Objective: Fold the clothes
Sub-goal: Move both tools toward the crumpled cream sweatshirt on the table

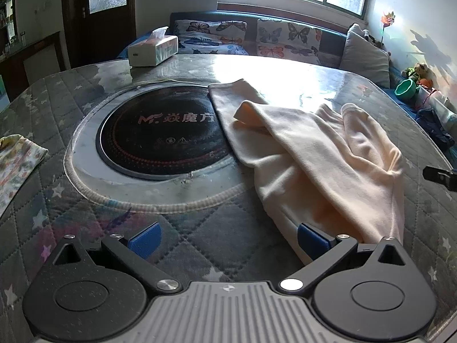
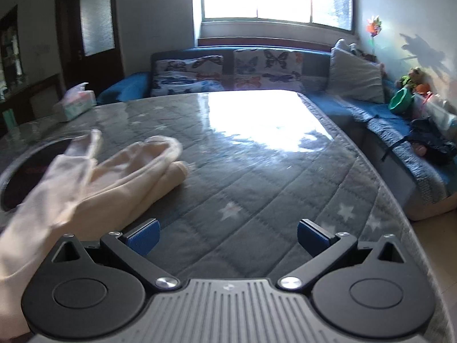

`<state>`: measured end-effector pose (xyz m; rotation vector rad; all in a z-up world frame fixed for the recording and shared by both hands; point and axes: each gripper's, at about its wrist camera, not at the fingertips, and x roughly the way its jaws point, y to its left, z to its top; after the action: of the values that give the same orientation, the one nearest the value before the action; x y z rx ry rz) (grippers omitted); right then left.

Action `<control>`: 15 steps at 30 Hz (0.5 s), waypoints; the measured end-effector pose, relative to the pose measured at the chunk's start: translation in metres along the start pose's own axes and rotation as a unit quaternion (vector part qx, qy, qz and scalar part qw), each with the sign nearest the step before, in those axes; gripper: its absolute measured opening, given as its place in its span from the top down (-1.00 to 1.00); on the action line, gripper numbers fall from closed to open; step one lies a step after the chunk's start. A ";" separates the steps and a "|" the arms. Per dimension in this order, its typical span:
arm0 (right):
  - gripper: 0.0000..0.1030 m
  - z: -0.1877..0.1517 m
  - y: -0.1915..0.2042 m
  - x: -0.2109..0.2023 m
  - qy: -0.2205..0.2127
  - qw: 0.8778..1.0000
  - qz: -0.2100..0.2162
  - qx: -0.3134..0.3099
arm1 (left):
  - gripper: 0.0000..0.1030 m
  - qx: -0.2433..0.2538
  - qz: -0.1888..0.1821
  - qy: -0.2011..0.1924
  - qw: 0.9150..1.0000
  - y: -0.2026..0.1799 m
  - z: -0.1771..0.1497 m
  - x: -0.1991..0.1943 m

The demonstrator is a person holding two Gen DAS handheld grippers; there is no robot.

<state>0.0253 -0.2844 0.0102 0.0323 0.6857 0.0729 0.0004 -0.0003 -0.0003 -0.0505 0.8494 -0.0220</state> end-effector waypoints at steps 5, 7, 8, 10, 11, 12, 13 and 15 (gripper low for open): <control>-1.00 -0.016 0.023 -0.016 -0.007 1.000 -0.013 0.010 | -1.00 0.000 0.002 -0.012 1.000 -0.002 -0.008 -0.002; -1.00 -0.022 0.032 -0.022 -0.010 1.000 -0.018 0.014 | -1.00 0.000 0.003 -0.019 1.000 -0.005 -0.016 -0.011; -1.00 -0.025 0.036 -0.026 -0.011 1.000 -0.021 0.016 | -1.00 0.000 0.003 -0.015 1.000 -0.006 -0.016 -0.012; -1.00 -0.031 0.045 -0.032 -0.014 0.999 -0.026 0.020 | -1.00 -0.002 0.004 -0.006 1.000 -0.008 -0.015 -0.013; -1.00 -0.034 0.050 -0.035 -0.015 0.999 -0.029 0.022 | -1.00 -0.005 0.004 0.000 1.000 -0.008 -0.013 -0.013; -1.00 -0.034 0.048 -0.039 -0.011 0.999 -0.020 0.028 | -1.00 -0.003 0.005 0.002 1.000 -0.009 -0.013 -0.013; -1.00 -0.032 0.045 -0.042 -0.004 0.999 -0.007 0.034 | -1.00 -0.001 0.007 0.002 1.000 -0.010 -0.013 -0.014; -1.00 -0.030 0.041 -0.049 0.006 0.999 0.015 0.045 | -1.00 0.000 0.012 0.006 1.000 -0.012 -0.015 -0.016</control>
<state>-0.0335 -0.2475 0.0198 0.1289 0.6996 0.0699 -0.0211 -0.0123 0.0027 -0.0409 0.8610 0.0005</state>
